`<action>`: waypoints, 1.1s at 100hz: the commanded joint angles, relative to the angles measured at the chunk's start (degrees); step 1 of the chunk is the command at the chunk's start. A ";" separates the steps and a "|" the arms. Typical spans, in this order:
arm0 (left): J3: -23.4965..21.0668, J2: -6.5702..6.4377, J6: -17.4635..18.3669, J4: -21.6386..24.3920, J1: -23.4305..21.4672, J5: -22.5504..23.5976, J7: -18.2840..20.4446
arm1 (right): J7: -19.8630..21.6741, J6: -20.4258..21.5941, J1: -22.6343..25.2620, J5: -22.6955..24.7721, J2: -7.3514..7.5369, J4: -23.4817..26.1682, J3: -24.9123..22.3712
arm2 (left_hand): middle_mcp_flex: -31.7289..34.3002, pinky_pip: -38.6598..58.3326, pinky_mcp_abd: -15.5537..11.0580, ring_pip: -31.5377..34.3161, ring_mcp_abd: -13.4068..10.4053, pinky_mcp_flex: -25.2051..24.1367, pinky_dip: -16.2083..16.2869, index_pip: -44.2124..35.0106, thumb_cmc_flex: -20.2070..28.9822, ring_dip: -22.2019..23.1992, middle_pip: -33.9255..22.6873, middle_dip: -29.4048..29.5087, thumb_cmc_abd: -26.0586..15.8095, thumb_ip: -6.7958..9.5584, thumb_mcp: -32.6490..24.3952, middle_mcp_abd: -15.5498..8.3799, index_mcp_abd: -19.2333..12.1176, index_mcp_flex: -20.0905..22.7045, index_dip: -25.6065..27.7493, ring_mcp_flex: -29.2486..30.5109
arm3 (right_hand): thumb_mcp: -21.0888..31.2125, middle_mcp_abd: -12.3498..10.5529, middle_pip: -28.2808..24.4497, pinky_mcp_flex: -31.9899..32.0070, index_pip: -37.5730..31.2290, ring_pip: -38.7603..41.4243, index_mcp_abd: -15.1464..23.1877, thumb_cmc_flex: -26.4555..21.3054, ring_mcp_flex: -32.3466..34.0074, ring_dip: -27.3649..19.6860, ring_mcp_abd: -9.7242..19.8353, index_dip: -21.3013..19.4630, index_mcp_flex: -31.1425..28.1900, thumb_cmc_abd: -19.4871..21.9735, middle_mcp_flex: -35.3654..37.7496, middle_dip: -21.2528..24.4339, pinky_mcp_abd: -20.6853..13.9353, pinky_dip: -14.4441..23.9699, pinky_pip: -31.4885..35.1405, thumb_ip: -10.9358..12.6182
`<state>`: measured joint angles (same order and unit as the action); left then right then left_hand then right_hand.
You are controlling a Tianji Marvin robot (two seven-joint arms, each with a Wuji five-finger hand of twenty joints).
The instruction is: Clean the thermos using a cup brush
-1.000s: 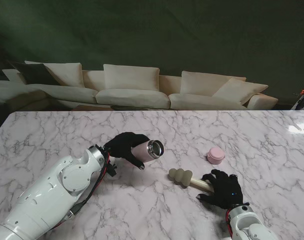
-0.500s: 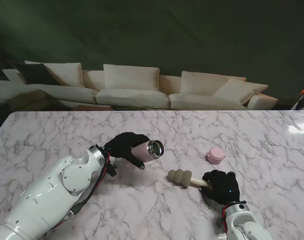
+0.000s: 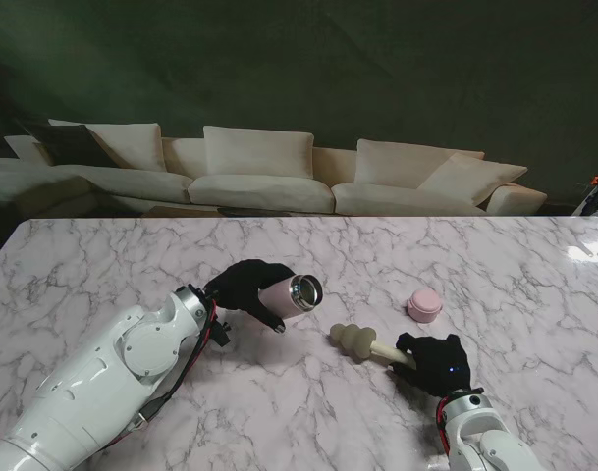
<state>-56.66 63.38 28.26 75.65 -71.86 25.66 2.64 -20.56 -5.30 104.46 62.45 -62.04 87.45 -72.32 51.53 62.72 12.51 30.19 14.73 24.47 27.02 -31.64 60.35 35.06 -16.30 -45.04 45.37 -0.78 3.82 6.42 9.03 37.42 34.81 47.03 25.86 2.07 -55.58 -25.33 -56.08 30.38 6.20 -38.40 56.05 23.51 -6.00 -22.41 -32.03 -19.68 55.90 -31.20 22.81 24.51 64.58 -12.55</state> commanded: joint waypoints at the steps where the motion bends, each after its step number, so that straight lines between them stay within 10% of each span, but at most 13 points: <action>1: 0.13 0.26 0.27 0.00 0.30 -0.29 0.55 | 0.77 0.68 1.13 0.72 0.43 0.67 -0.41 | 0.28 4.25 -7.41 8.97 -3.98 1.12 1.72 -7.00 13.62 2.82 -3.65 -0.21 -29.06 0.34 -26.10 -3.84 -7.34 3.95 2.31 3.45 | 4.10 -2.60 -5.81 -3.92 -6.97 6.82 9.19 -7.64 6.27 4.23 1.41 -1.40 -3.36 7.21 2.24 -2.96 2.66 1.94 3.57 2.08; 38: 0.95 -0.28 0.59 -0.46 1.69 -0.13 2.81 | 5.20 7.15 4.20 4.11 1.20 6.82 -5.92 | 0.29 4.25 -7.35 9.05 -3.98 1.14 1.73 -6.98 13.62 2.83 -3.70 -0.17 -29.07 0.32 -26.14 -3.86 -7.37 4.06 2.33 3.52 | 6.10 -4.61 -9.40 -18.09 -6.26 32.14 6.06 -7.37 16.06 14.37 1.40 1.72 -4.28 6.04 8.71 -10.87 -2.63 9.08 21.76 1.84; 110: 3.90 -0.84 1.38 -1.71 5.69 5.05 3.18 | 21.12 32.57 1.87 3.21 2.11 24.20 -23.30 | 0.56 4.57 -7.16 9.42 -3.99 1.35 1.88 -7.10 13.62 3.06 -4.07 -0.17 -29.14 0.28 -26.26 -4.01 -7.50 4.54 2.48 3.83 | 8.14 -4.33 -13.77 -21.94 -7.18 42.19 2.70 -8.00 19.36 15.13 2.77 1.99 -5.50 5.28 12.13 -12.47 -3.11 11.65 27.79 1.65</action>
<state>-52.89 62.17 29.34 73.71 -66.53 30.57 5.38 -0.38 26.89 108.20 66.46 -60.50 109.61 -95.12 51.52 62.75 12.49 30.19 14.71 24.47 27.09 -31.53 60.35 35.05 -16.30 -45.00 45.30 -1.10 3.82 6.43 9.11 37.41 34.81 47.03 25.80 0.56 -60.97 -46.35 -58.26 67.28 3.59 -38.34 72.05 37.04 -4.72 -20.79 -33.73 -19.66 63.34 -42.15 19.87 35.23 89.80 -12.59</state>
